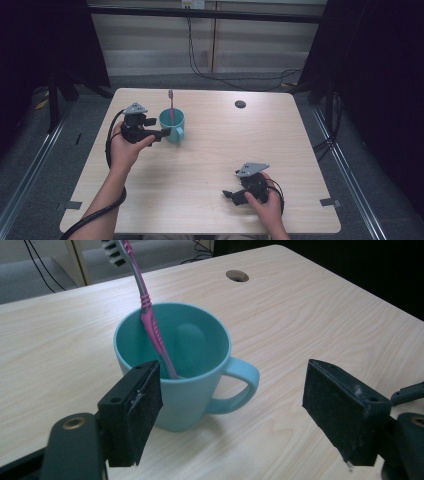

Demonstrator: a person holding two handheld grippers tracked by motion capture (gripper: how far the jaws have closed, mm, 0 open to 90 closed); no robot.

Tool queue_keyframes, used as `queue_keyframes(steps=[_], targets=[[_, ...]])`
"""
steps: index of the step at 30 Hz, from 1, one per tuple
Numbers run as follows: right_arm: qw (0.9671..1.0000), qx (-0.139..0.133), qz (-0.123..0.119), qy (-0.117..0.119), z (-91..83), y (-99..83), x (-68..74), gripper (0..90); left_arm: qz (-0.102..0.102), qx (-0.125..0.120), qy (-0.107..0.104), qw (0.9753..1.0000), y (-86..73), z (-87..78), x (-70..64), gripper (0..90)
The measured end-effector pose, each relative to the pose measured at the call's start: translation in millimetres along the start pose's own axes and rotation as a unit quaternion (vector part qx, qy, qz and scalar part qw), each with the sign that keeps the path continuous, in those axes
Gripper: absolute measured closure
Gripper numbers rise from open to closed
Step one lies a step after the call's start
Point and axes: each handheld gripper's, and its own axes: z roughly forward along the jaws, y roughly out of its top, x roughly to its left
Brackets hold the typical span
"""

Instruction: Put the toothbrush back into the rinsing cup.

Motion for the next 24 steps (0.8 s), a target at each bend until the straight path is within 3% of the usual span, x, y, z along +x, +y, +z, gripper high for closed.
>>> queue_keyframes(steps=[6,24], targets=[[1.0000,0.000,0.000,0.000,0.0,0.0,0.0,12.9,-0.005,0.000,-0.004,1.0000,-8.8,-3.4,0.8,18.1],[1.0000,-0.001,-0.002,-0.001,0.1,0.0,-0.1,13.0,0.003,0.006,-0.010,0.9999,-29.6,-8.2,0.4,16.9]])
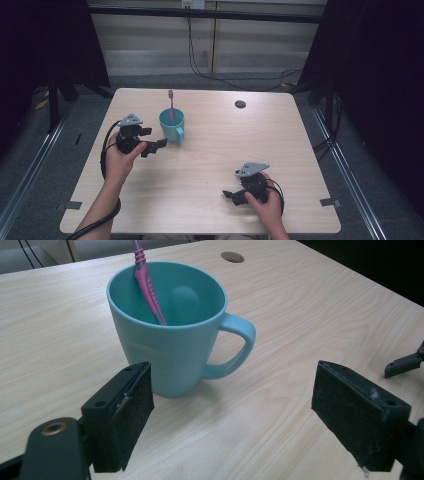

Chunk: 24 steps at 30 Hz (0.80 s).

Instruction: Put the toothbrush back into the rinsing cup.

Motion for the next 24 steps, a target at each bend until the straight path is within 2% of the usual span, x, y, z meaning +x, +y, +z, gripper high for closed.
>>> queue_keyframes(steps=[11,19,24], targets=[[1.0000,0.000,-0.001,-0.001,-0.2,0.0,0.2,13.2,0.008,0.013,-0.009,0.9998,-23.0,4.1,-4.9,16.8],[1.0000,0.000,-0.001,-0.001,-0.1,0.0,0.2,13.3,0.009,0.021,-0.005,0.9997,-36.4,6.3,-4.8,16.8],[1.0000,0.000,-0.001,-0.001,-0.2,0.0,0.3,13.3,0.010,0.035,-0.005,0.9993,-48.8,9.7,-5.8,16.9]])
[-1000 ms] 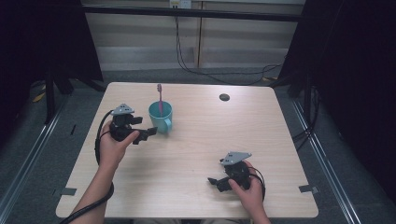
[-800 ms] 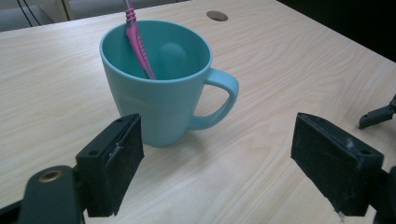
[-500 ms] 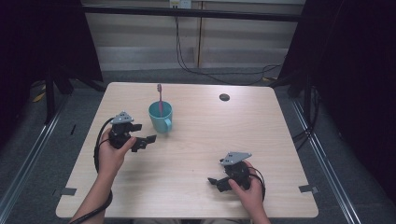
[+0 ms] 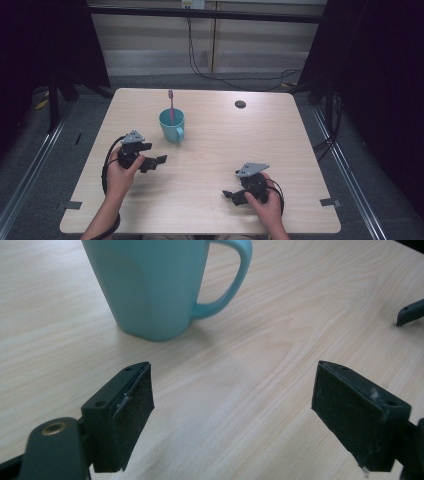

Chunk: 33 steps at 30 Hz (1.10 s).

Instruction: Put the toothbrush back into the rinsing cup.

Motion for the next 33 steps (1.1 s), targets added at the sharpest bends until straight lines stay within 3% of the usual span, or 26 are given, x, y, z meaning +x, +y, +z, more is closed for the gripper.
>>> queue_keyframes(steps=[13,23,33], targets=[[1.0000,0.000,0.000,0.000,0.0,0.0,0.0,13.3,0.010,0.012,-0.001,0.9999,-14.7,7.1,-6.8,16.9],[1.0000,0.000,0.000,0.000,0.0,0.0,0.0,13.3,0.033,0.033,0.012,0.9988,-23.7,13.3,-11.2,17.0],[1.0000,0.000,0.000,0.000,0.0,0.0,-0.1,13.3,0.035,0.043,0.015,0.9984,-31.6,17.8,-11.7,17.2]])
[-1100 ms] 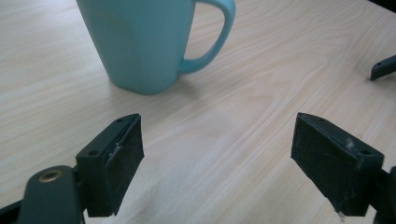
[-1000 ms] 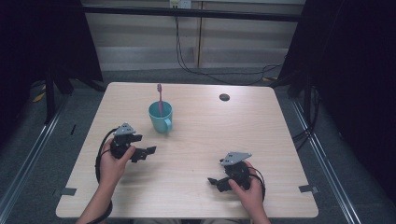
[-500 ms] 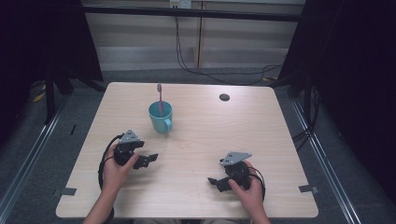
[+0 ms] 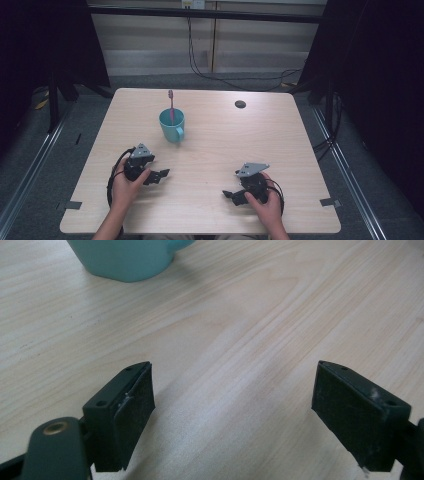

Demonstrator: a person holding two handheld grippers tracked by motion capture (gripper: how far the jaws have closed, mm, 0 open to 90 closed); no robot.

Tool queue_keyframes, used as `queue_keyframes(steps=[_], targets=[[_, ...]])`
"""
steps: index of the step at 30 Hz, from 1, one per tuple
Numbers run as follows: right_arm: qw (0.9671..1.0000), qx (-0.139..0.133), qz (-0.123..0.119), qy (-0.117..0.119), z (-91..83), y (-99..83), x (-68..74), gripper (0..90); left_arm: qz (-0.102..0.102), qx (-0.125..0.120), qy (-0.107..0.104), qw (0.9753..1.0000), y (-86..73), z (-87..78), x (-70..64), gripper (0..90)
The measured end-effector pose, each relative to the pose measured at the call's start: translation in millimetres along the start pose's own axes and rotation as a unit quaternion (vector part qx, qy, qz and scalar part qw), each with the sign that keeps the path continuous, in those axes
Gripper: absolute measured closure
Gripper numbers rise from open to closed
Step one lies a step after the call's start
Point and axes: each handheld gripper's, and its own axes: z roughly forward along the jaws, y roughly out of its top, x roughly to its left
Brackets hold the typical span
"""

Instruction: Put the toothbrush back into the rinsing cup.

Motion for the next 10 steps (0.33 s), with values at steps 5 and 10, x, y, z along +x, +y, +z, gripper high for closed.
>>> queue_keyframes(steps=[5,10], targets=[[1.0000,0.000,0.000,0.000,0.0,0.0,0.0,13.3,0.009,0.007,0.006,0.9999,-3.7,2.4,0.0,17.3],[1.0000,0.000,0.000,0.000,0.0,0.0,0.0,13.2,0.011,0.009,0.010,0.9998,-4.6,2.5,-1.9,17.4]])
